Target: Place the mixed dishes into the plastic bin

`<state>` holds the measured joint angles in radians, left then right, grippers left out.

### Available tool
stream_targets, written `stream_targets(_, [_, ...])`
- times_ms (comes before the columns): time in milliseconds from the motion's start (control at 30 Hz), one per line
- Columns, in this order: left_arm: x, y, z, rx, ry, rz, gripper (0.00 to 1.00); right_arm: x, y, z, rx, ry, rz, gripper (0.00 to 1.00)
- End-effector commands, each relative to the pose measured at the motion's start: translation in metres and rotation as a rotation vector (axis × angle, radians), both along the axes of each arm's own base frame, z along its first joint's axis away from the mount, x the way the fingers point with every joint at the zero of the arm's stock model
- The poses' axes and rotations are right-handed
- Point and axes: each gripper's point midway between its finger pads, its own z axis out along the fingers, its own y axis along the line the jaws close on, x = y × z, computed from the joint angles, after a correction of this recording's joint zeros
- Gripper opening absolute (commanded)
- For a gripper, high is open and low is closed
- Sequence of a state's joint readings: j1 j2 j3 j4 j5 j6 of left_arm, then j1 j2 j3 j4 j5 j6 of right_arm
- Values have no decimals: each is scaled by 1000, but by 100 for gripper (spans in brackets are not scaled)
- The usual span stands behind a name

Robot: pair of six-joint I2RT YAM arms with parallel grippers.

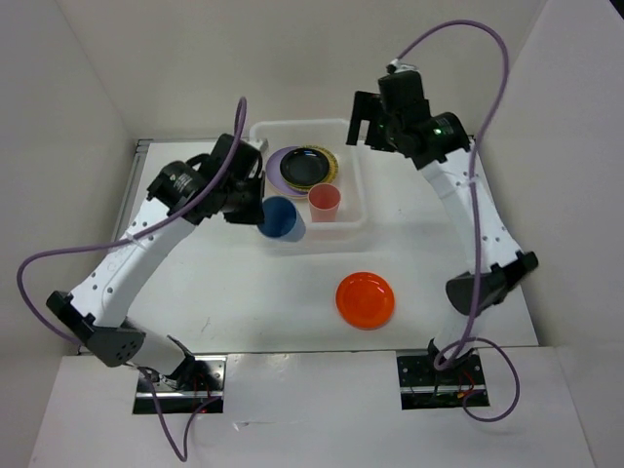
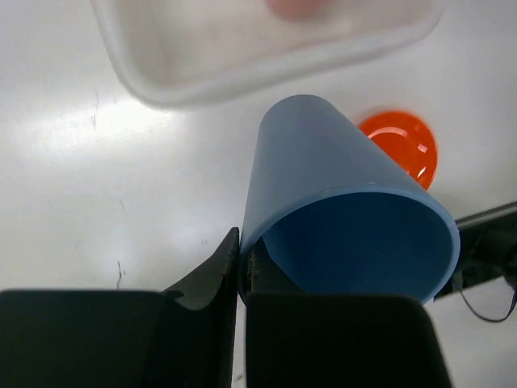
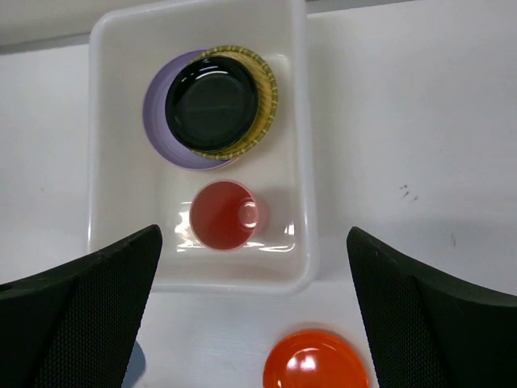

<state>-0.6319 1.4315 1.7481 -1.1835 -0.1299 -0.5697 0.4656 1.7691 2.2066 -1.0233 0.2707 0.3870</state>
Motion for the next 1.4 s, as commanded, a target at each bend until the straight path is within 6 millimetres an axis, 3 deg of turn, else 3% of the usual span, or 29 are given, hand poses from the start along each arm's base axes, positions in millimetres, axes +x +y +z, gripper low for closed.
stream_targets(0, [22, 6, 23, 108, -57, -10, 0, -29, -28, 58, 112, -153, -9, 100])
stream_targets(33, [36, 1, 19, 124, -49, -13, 0, -30, -37, 46, 105, -129, -24, 100])
stream_targets(133, [71, 1, 32, 133, -103, 11, 0, -41, -53, 35, 102, -120, -35, 100])
stream_targets(267, [106, 13, 32, 146, -117, 62, 0, -49, -74, 20, 87, -104, -58, 100])
stream_targets(433, [146, 39, 6, 191, -68, 148, 0, -59, -76, -14, 90, -38, -38, 100])
stream_targets(533, [165, 38, -12, 182, -51, 149, 0, -65, -71, -27, 107, -9, -16, 100])
stream_targets(733, [183, 26, -64, 191, 51, 113, 0, -70, -72, -29, 107, -9, -16, 100])
stream_targets(867, [187, 20, -81, 177, 62, 101, 0, -69, -74, -29, 102, -11, -24, 100])
stream_targets(900, [184, 20, -93, 182, 96, 93, 0, -69, -74, -29, 102, -11, -24, 100])
stream_targets(1300, [185, 12, -140, 179, 171, 68, 0, -73, -75, -27, 110, -9, -29, 100])
stream_targets(1367, [183, 12, -147, 186, 187, 67, 6, -74, -75, -29, 108, -1, -29, 100])
